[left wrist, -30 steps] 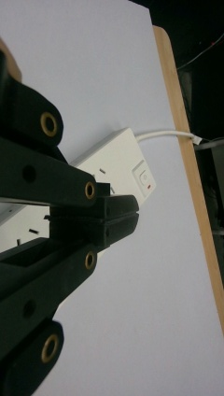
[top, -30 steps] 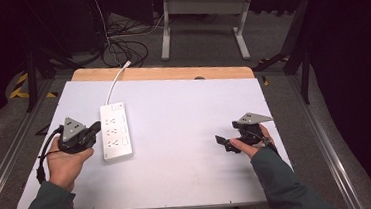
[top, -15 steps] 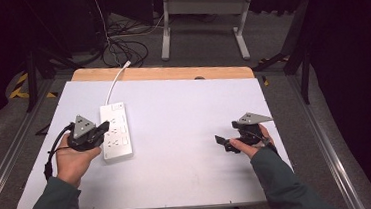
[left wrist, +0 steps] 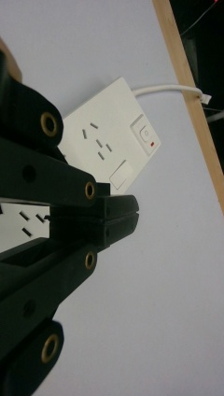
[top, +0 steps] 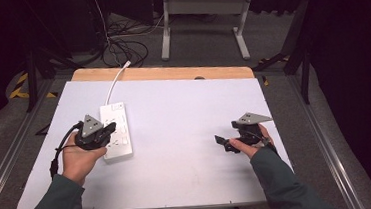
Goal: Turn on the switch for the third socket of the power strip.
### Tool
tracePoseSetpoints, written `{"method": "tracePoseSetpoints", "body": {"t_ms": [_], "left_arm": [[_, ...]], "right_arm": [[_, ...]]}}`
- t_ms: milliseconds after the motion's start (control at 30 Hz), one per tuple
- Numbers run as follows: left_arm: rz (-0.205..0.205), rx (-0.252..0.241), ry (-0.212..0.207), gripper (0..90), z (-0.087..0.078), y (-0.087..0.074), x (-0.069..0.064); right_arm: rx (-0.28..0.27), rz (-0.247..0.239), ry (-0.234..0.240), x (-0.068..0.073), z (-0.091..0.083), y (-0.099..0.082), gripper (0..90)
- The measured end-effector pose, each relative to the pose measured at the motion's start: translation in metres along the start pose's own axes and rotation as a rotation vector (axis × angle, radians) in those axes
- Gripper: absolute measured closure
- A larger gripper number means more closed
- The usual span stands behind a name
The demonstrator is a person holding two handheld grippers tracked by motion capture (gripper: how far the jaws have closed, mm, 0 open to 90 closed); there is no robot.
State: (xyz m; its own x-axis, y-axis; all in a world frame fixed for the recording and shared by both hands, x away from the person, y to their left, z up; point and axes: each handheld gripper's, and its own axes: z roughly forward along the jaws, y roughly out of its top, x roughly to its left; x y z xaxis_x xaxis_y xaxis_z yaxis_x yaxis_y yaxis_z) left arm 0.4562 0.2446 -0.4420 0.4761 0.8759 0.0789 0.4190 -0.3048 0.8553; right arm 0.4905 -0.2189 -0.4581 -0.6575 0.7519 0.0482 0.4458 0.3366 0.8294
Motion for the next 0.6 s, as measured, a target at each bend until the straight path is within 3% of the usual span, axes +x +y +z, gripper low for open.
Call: {"method": "tracePoseSetpoints", "body": {"t_ms": [600], "left_arm": [[0.041,0.070,-0.049,90.0,0.014,0.002,-0.007]], "right_arm": [[0.002,-0.002,0.000,0.001,0.001,0.000,10.8]]}}
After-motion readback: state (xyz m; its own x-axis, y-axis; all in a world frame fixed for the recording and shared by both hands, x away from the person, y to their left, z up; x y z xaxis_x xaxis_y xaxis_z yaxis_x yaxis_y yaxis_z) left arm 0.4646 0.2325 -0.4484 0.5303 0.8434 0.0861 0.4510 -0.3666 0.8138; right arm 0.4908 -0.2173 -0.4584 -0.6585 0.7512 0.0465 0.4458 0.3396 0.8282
